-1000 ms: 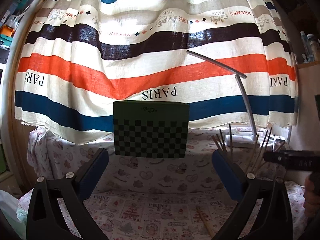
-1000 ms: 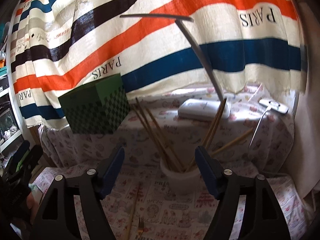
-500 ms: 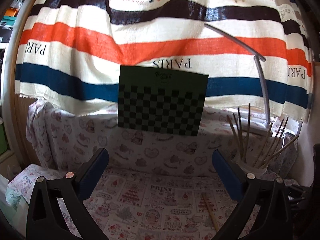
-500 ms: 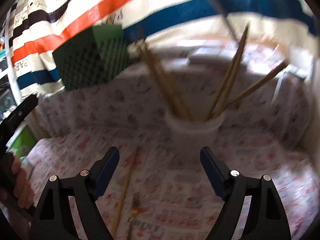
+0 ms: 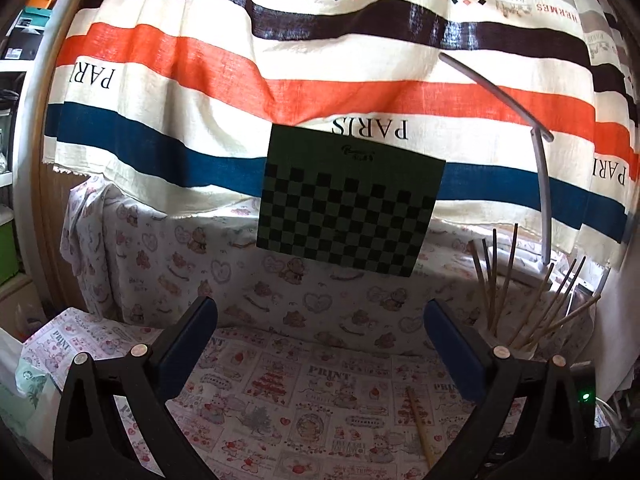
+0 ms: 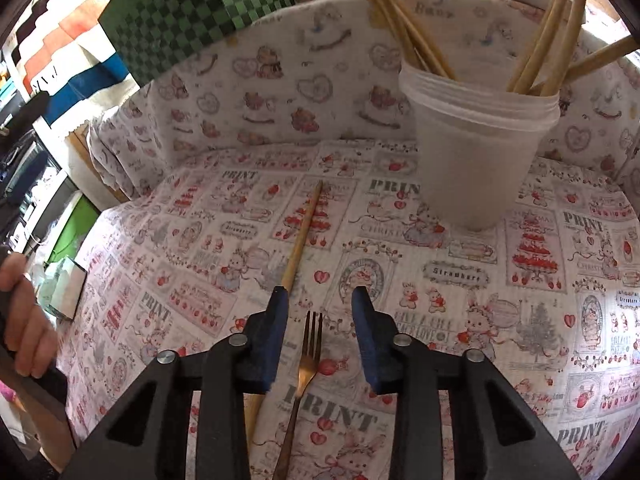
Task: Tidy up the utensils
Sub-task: 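Close the right tool on the gold fork's handle, then grasp the last wooden chopstick with the left tool while the right tool holds the fork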
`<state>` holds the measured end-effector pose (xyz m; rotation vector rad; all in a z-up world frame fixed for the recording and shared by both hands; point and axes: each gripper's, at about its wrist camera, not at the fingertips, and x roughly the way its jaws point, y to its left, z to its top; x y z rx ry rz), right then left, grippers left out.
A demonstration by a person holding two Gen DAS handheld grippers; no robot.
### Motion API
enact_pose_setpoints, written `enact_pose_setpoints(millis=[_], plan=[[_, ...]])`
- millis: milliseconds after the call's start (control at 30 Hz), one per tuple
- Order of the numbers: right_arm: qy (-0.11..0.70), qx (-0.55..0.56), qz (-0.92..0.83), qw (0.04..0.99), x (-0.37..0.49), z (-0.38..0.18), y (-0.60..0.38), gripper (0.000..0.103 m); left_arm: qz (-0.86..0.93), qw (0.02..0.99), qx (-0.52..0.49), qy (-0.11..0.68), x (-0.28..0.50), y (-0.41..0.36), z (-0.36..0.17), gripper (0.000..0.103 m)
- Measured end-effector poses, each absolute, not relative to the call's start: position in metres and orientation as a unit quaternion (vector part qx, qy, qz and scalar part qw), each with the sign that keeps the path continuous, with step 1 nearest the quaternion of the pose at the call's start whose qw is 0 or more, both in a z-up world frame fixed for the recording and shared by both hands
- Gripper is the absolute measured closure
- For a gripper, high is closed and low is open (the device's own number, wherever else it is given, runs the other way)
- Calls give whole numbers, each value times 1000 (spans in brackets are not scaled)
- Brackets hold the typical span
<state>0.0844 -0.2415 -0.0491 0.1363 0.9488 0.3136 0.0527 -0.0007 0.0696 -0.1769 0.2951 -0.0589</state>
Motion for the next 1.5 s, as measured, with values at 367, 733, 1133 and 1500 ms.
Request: enact_pose_setpoints(millis=[367, 733, 1133, 1500], plan=[[468, 43, 146, 871, 87, -58, -233, 93, -16, 985, -75, 154, 58, -2, 66, 1], [423, 45, 146, 893, 78, -34, -239, 93, -54, 966, -27, 251, 87, -28, 41, 1], [308, 92, 102, 941, 59, 16, -283, 100, -155, 865, -19, 476, 159, -107, -14, 49], [266, 84, 65, 958, 46, 35, -301, 100, -121, 848, 16, 516, 188, -143, -43, 84]])
